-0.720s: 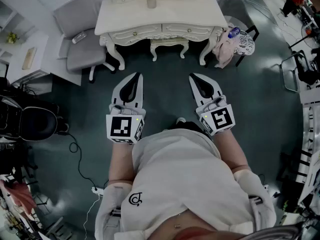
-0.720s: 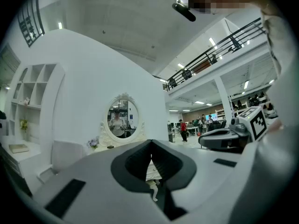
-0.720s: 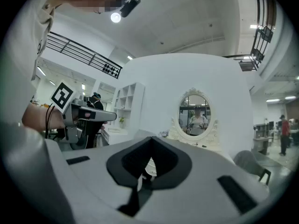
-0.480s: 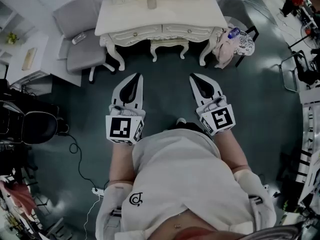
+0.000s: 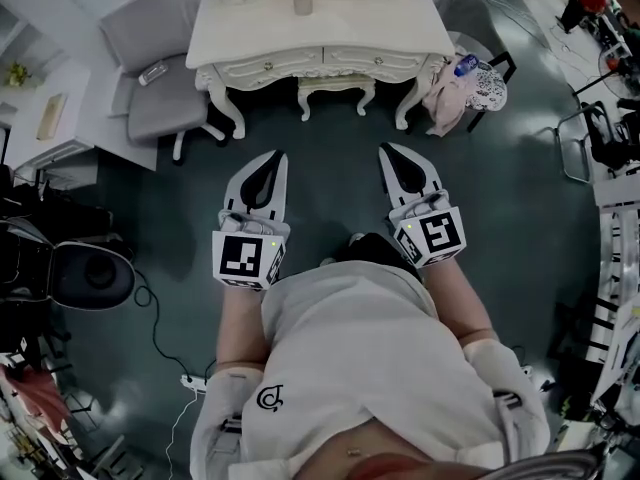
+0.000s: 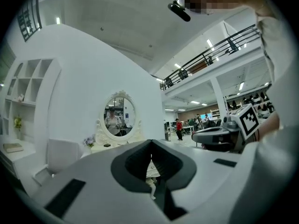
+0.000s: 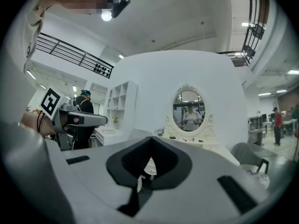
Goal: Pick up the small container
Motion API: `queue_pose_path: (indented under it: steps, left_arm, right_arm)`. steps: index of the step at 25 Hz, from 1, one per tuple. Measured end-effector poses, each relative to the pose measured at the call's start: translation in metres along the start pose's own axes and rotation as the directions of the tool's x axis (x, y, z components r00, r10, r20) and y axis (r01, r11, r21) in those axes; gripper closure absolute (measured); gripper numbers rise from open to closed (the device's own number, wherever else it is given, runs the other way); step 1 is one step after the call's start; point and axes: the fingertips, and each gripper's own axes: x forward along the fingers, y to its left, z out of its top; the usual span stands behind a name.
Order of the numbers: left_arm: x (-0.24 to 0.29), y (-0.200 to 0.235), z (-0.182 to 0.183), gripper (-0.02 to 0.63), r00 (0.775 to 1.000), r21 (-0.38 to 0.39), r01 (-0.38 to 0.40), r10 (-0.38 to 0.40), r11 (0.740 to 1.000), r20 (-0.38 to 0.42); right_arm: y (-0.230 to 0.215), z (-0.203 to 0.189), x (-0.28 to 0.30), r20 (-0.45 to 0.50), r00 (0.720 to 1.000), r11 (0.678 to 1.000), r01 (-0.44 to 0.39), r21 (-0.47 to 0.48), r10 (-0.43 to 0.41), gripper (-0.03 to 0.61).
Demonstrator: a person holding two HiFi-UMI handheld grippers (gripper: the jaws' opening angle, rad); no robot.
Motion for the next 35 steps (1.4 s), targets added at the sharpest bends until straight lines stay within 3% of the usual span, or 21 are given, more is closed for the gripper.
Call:
queue_pose_path:
  steps: [6, 12, 17, 23, 27, 35]
  left_arm:
    - [0.015, 0.017, -0.014, 0.601, 0.999, -0.008, -0.002, 0.002, 1.000, -0.033]
    - [0.068, 0.040, -0.038, 0.601, 0.996, -0.006, -0.040, 0.039, 0.999, -0.078]
    - [0.133, 0.074, -0.035, 0.601, 0.992, 0.011, -0.095, 0.096, 0.995, -0.086]
    - [0.245, 0.117, -0.037, 0.601, 0.984, -0.028, -0.156, 0.153, 0.987, -0.094]
    - [0.315, 0.143, -0.041, 0.601, 0.975, 0.023, -0.178, 0.180, 0.984, -0.128]
    - [0.396, 0.183, -0.070, 0.601, 0.963, -0.023, -0.208, 0.201, 0.978, -0.178]
  right_arm:
    - [-0.007, -0.012, 0.026, -0.023, 1.000, 1.000, -0.019, 0.010, 0.019, 0.572]
    - [-0.049, -0.037, 0.074, -0.032, 0.999, 1.000, -0.019, 0.019, 0.020, 0.572]
    - [-0.097, -0.038, 0.144, -0.026, 0.998, 0.998, -0.064, 0.021, 0.065, 0.572]
    - [-0.175, -0.044, 0.234, -0.049, 0.991, 0.992, -0.122, 0.029, 0.124, 0.572]
    - [-0.222, -0.048, 0.288, -0.051, 0.988, 0.989, -0.143, 0.037, 0.145, 0.572]
    - [-0.268, -0.066, 0.368, -0.089, 0.975, 0.978, -0.202, 0.052, 0.206, 0.572]
